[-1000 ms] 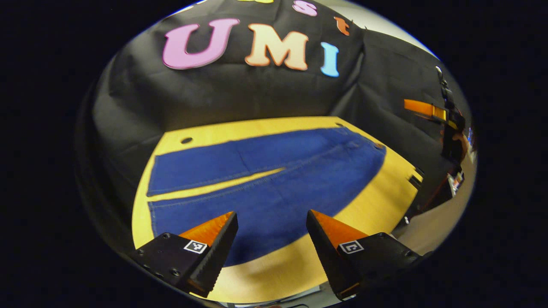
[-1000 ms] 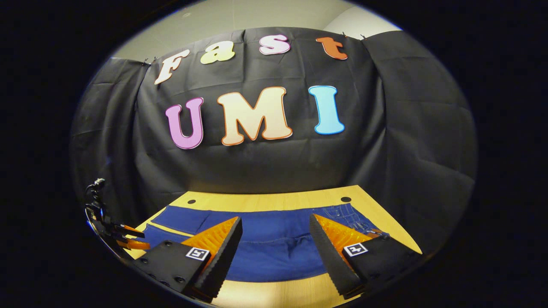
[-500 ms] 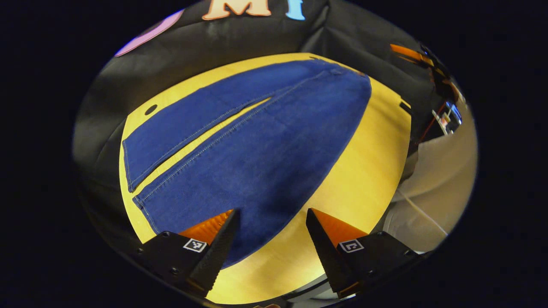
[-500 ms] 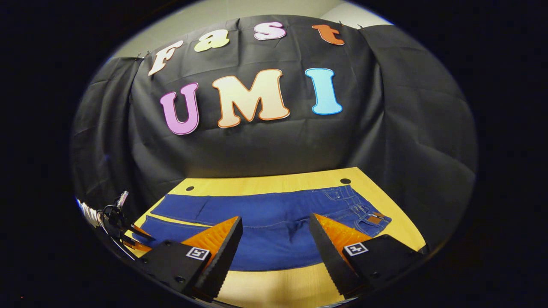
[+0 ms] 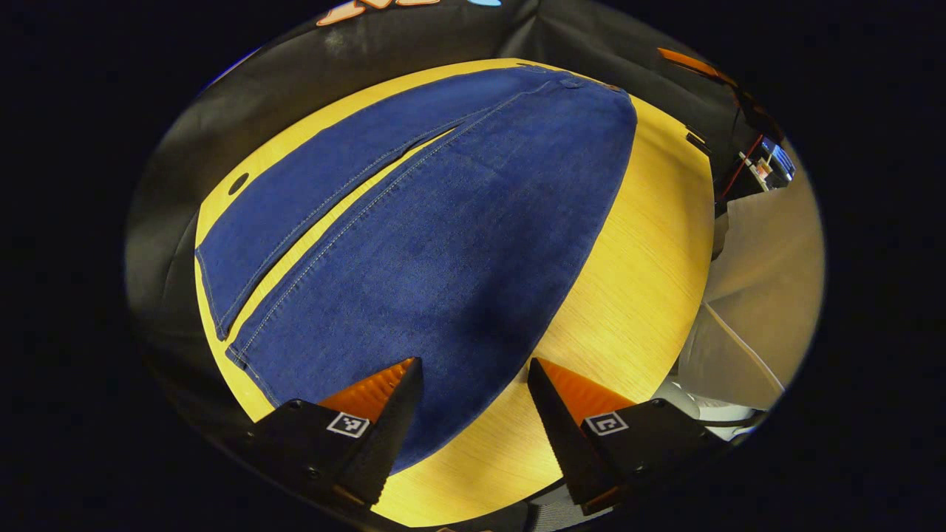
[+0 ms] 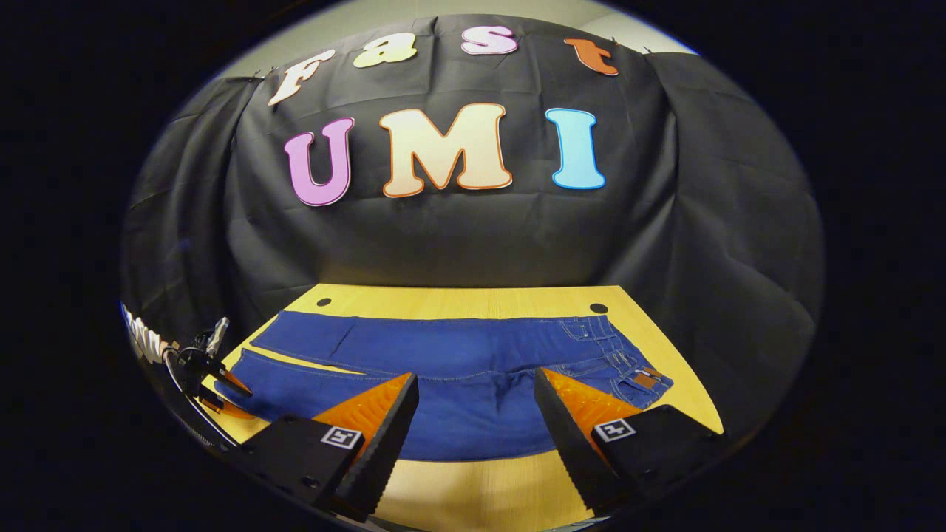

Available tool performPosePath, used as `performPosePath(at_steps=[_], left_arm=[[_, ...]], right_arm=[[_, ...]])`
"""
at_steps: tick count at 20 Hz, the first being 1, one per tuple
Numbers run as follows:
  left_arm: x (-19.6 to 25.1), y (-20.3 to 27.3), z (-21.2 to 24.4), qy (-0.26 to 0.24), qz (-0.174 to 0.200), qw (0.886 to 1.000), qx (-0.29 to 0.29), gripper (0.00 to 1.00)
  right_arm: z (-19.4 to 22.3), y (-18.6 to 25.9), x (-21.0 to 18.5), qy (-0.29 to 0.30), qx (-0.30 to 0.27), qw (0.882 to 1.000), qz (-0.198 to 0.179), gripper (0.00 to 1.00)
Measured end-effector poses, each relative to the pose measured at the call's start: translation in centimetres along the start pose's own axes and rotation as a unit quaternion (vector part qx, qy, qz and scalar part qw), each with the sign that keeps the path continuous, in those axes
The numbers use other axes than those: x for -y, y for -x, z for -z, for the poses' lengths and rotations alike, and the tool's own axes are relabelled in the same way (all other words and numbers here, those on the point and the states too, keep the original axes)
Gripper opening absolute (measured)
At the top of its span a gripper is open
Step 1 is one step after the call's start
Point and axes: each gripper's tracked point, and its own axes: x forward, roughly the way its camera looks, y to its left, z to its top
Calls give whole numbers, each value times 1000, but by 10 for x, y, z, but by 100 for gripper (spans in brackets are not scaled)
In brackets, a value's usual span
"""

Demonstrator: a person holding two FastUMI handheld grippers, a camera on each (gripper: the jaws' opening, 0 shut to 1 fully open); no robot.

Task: Grasp the waist and the cuffs of the jeans and fold them to make the two legs overlap; first hold the waist and fold one-third of the jeans toward the cuffs, then hold the cuffs and fold the remaining one-third in the same direction to finish folding.

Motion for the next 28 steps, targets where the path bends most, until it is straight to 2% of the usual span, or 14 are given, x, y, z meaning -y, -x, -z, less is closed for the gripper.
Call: performPosePath(at_steps=[3, 4, 5, 7, 8, 10, 11, 12, 15, 16, 17, 20, 24, 28], left_arm=[[0, -1, 0, -13, -1, 1000, -6, 88], [1, -1, -1, -16, 0, 1000, -10, 88], [1, -2, 0, -17, 1, 1000, -16, 88], [1, -2, 0, -13, 0, 999, -31, 88], [2, -2, 0, -15, -1, 999, -37, 86], [2, -1, 0, -18, -2, 999, -45, 81], [0, -3, -2, -19, -3, 999, -46, 74], [-4, -3, -4, -16, -5, 999, -48, 70], [-20, -10, -17, -5, -25, 999, -34, 30], [-23, -11, -19, -5, -33, 999, -34, 16], [-21, -11, -17, 0, -40, 999, -37, 3], [-20, -11, -15, 16, -53, 997, -51, 0], [-21, -10, -14, 27, -61, 995, -80, 0], [-21, -13, -16, 23, -67, 992, -100, 0]], right_arm=[[3, -5, -3, -9, -6, 1000, -8, 98], [4, -7, -3, -10, -9, 1000, -9, 93], [6, -9, -3, -10, -12, 1000, -10, 98], [9, -10, -2, -12, -17, 1000, -13, 93], [9, -12, -2, -14, -20, 1000, -15, 98], [13, -15, 3, -17, -27, 999, -20, 98], [14, -17, 4, -20, -30, 999, -24, 93], [15, -20, 6, -25, -33, 999, -28, 98], [21, -28, 11, -34, -51, 997, -45, 98], [21, -32, 14, -33, -54, 997, -48, 93], [23, -35, 17, -30, -58, 996, -53, 98], [35, -44, 30, -15, -75, 995, -70, 98], [69, -56, 64, 53, -113, 989, -79, 98], [118, -69, 100, 135, -182, 968, -110, 98]])
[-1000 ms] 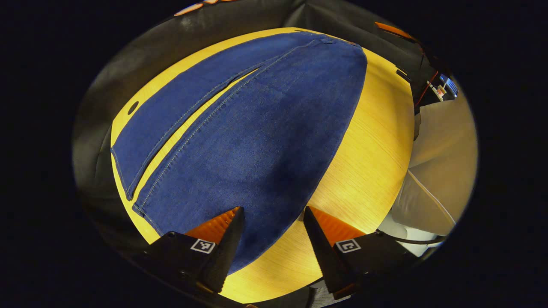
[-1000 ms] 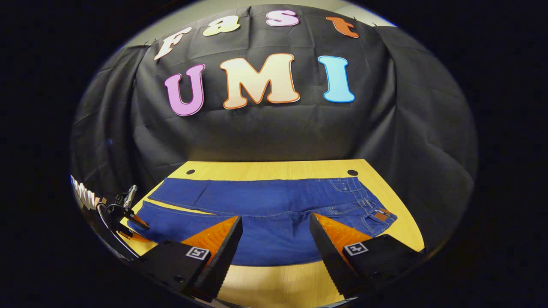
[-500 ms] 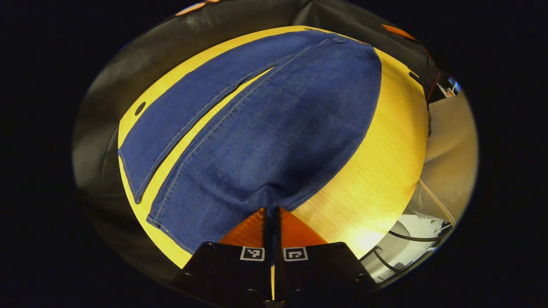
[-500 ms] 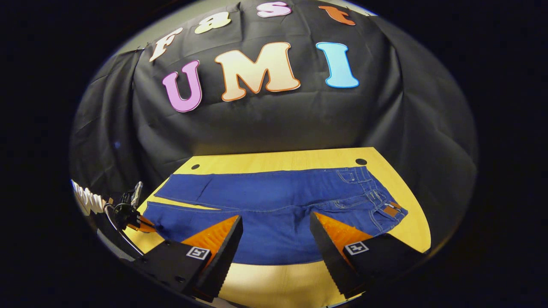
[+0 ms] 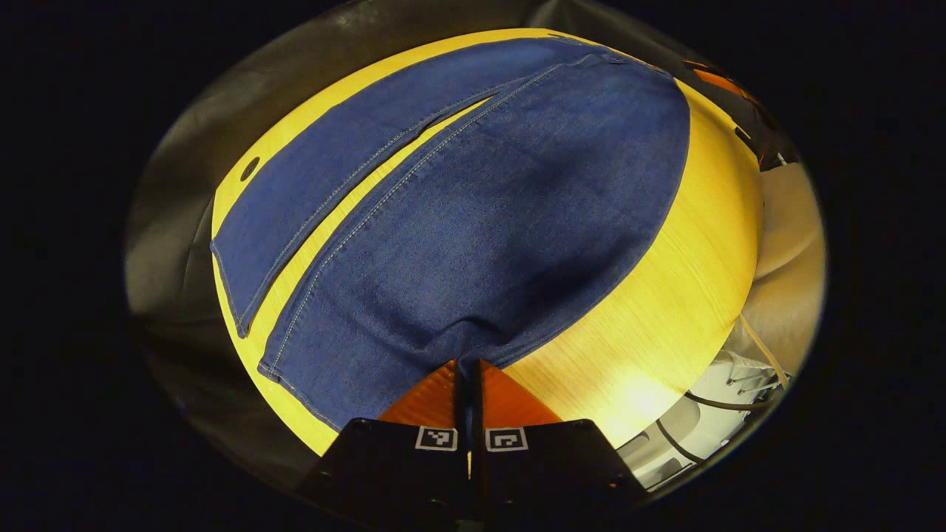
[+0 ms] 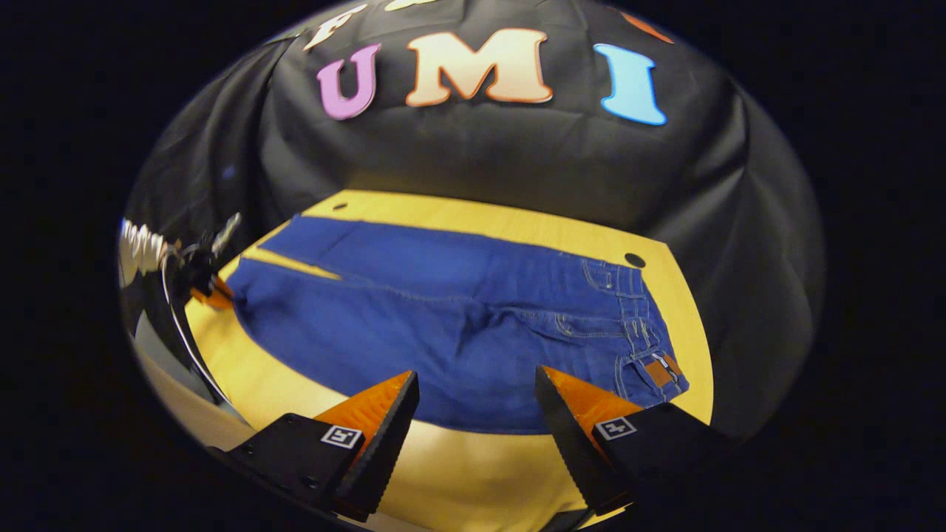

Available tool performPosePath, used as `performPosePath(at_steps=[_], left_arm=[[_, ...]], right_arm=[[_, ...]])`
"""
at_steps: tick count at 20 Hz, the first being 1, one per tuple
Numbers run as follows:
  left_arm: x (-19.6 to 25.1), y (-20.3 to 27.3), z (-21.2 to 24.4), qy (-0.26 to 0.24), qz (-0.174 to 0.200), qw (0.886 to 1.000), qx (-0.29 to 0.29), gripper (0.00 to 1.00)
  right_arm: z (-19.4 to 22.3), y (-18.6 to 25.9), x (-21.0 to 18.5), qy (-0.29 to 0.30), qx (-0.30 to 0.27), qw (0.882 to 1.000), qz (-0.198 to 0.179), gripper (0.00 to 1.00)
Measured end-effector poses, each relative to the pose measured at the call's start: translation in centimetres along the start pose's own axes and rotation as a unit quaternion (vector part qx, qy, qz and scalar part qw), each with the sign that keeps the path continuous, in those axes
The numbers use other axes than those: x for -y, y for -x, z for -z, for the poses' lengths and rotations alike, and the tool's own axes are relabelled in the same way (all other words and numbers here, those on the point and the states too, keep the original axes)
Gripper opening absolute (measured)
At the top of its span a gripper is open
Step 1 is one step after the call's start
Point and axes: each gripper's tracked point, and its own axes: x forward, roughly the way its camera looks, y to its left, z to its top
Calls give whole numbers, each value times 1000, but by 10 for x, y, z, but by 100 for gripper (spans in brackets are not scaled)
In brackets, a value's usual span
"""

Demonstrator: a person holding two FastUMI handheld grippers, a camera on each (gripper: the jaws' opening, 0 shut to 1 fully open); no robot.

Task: Grasp the waist and the cuffs of the jeans and fold them to make the two legs overlap; first hold the waist and fold one-third of the jeans toward the cuffs, then hold the cuffs and fold the remaining one-third in the same direction to finish folding.

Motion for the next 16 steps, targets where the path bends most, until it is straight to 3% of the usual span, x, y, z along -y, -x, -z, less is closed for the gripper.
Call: performPosePath(at_steps=[6, 16], left_arm=[[0, -2, 0, -1, -4, 1000, -22, 0], [0, -3, -1, 2, -5, 1000, -29, 0]], right_arm=[[55, -41, 23, 99, -101, 988, -54, 99], [80, -60, 20, 103, -158, 977, -99, 97]])
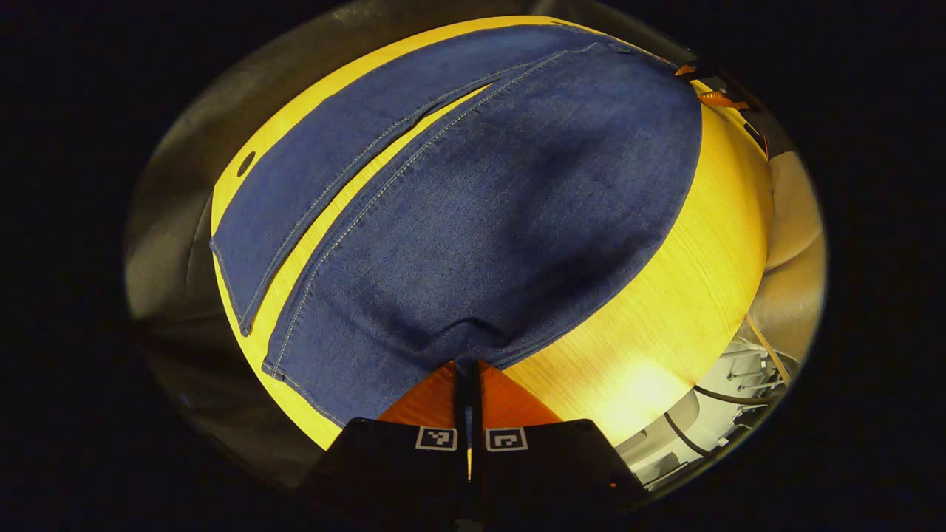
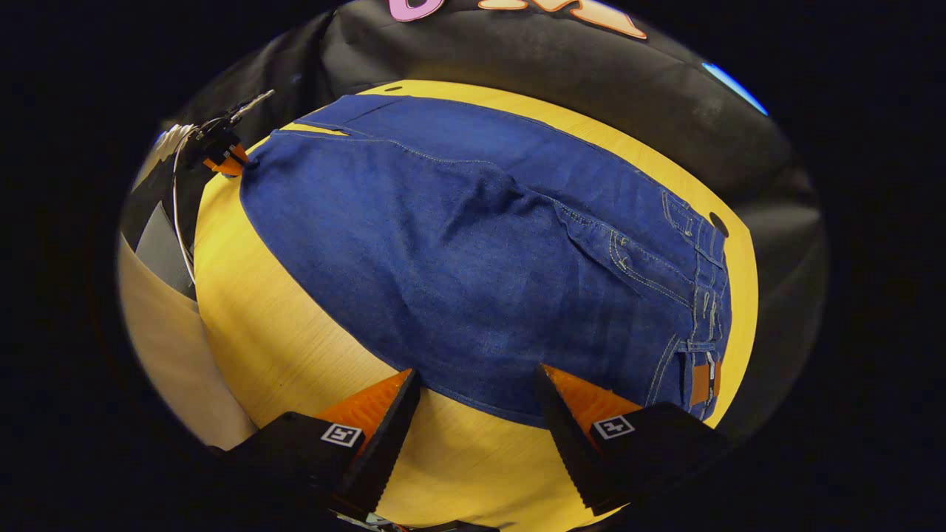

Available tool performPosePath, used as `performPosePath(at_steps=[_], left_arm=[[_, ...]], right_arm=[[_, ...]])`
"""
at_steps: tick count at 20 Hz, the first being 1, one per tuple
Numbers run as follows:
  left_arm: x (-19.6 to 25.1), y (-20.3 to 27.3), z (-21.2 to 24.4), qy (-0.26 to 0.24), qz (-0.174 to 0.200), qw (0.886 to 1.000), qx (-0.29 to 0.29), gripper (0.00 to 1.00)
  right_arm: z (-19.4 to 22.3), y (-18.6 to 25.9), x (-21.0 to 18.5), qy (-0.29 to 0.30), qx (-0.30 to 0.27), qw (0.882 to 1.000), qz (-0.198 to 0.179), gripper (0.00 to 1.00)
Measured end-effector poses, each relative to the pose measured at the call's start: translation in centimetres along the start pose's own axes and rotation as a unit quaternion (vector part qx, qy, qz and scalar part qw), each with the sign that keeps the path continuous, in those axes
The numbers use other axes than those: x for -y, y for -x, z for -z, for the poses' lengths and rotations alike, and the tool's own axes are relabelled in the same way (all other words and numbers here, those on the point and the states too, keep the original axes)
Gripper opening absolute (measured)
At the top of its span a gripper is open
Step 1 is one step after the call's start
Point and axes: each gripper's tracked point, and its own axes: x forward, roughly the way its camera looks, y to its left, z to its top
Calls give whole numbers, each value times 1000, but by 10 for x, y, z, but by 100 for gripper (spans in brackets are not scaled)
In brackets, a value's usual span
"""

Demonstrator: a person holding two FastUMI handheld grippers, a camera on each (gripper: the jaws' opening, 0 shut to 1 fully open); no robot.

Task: Grasp the waist and the cuffs of the jeans and fold them to make the two legs overlap; first hold the waist and fold one-third of the jeans toward the cuffs, then hold the cuffs and fold the remaining one-third in the same direction to finish folding.

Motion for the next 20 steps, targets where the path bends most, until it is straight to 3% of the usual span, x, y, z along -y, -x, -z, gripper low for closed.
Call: performPosePath(at_steps=[6, 7, 8, 11, 15, 18, 19, 20], left_arm=[[0, 0, -1, 0, 1, 1000, 8, 0], [0, -1, -1, -1, 2, 1000, 8, 0], [0, 0, -1, -1, 2, 1000, 7, 0], [1, 0, -2, -1, 2, 1000, 7, 0], [1, 0, -1, 0, 1, 1000, 8, 0], [0, -1, -1, 5, -4, 1000, 22, 0], [-1, 0, -1, 12, -8, 999, 29, 0], [-1, -1, -1, 20, -12, 999, 35, 0]], right_arm=[[0, 0, 0, -12, -10, 1000, 2, 97], [0, -1, 0, -14, -11, 1000, 4, 91], [-2, -1, 2, -16, -13, 1000, 6, 91], [-6, -1, 2, 4, -2, 1000, 0, 67], [-7, -4, -8, 7, -9, 1000, 6, 15], [-7, -3, -4, -12, 11, 1000, 16, 13], [-7, -2, -3, -16, 20, 999, 26, 3], [-5, -2, -3, -17, 33, 999, 38, 5]])
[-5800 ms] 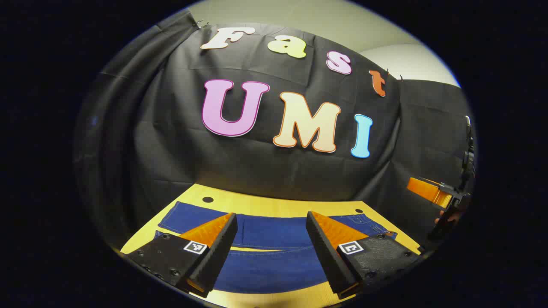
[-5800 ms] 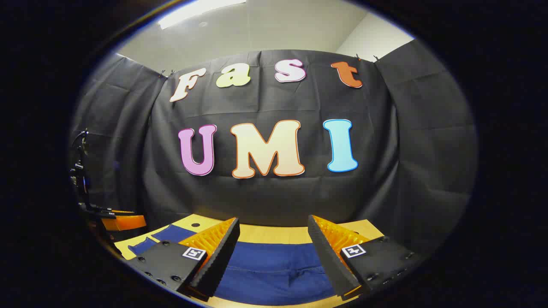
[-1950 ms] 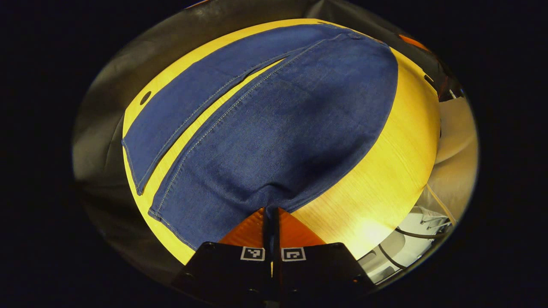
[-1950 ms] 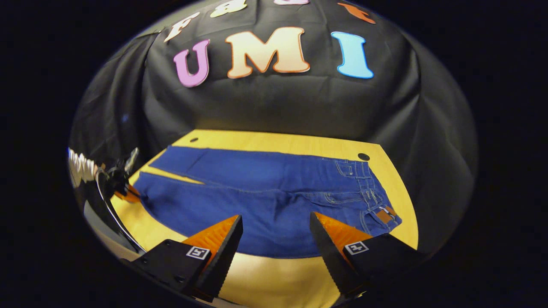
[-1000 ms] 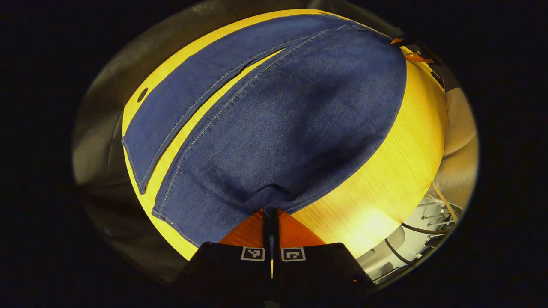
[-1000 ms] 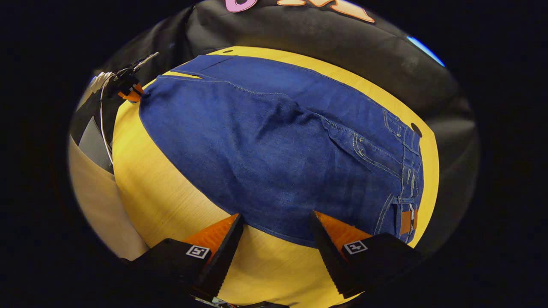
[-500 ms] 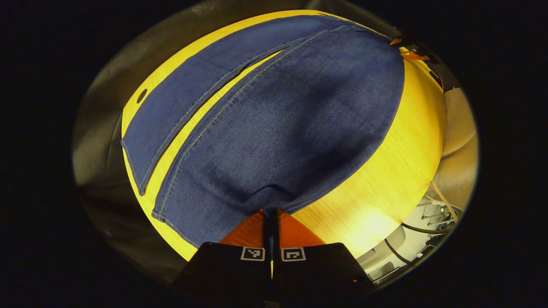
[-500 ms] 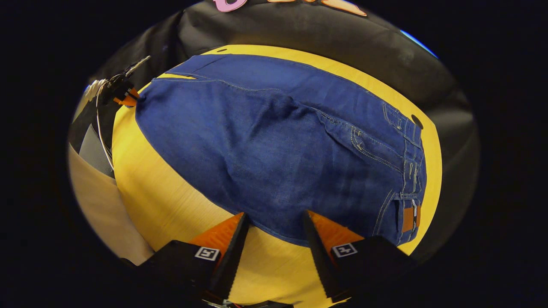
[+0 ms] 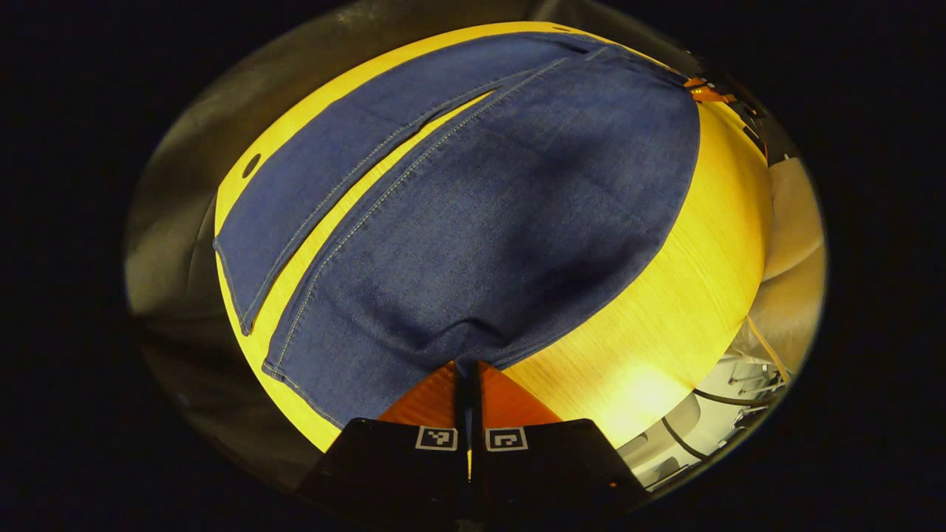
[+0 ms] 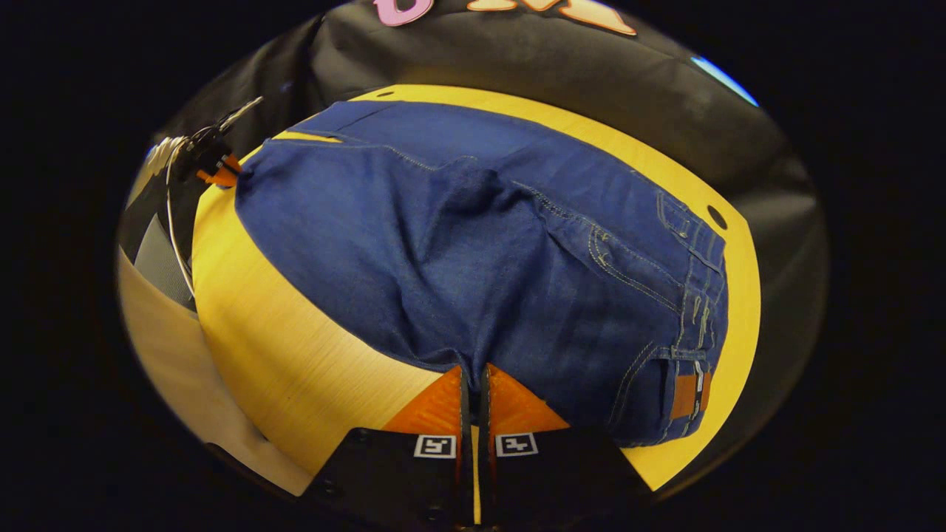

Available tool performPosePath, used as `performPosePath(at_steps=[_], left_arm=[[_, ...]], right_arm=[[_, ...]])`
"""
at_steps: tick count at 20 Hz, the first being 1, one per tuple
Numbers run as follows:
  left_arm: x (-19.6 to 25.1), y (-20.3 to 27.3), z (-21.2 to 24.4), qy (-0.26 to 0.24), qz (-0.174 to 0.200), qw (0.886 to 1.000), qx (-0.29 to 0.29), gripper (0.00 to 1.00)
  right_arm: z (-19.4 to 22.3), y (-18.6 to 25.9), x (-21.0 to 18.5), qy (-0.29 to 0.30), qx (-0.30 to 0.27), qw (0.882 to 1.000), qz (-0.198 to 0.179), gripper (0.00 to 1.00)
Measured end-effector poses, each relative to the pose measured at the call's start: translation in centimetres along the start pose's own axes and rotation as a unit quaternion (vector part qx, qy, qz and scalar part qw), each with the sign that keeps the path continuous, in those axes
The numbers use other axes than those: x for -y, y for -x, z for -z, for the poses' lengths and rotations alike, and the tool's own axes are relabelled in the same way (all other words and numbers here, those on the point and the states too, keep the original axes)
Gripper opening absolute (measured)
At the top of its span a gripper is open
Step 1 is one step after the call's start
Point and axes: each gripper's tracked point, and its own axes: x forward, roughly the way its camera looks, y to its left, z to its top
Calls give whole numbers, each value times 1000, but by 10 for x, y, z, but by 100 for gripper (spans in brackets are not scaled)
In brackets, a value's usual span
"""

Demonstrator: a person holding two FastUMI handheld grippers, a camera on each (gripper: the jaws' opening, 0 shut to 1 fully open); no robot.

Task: Grasp the waist and the cuffs of the jeans and fold them to make the two legs overlap; first hold the waist and fold one-third of the jeans toward the cuffs, then hold the cuffs and fold the remaining one-third in the same direction to finish folding.

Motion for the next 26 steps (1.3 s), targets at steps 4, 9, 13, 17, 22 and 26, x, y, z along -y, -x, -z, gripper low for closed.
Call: performPosePath(at_steps=[4, 9, 13, 17, 22, 26], left_arm=[[-1, 1, -3, 16, -24, 999, 33, 0], [-5, 4, -9, 117, -81, 982, 122, 0], [-14, 25, -23, 245, -118, 943, 192, 0], [-48, 83, -54, 312, -160, 897, 268, 0], [-90, 148, -103, 319, -197, 873, 311, 0], [-145, 151, -154, 302, -238, 865, 321, 0]], right_arm=[[3, 3, -1, -56, 8, 997, 50, 3], [1, 7, 0, -118, 9, 985, 129, 3], [-22, 26, 1, -182, 39, 964, 192, 3], [-71, 52, 12, -216, 104, 942, 233, 3], [-134, 72, 35, -235, 163, 923, 258, 3], [-178, 72, 56, -231, 210, 907, 282, 2]])
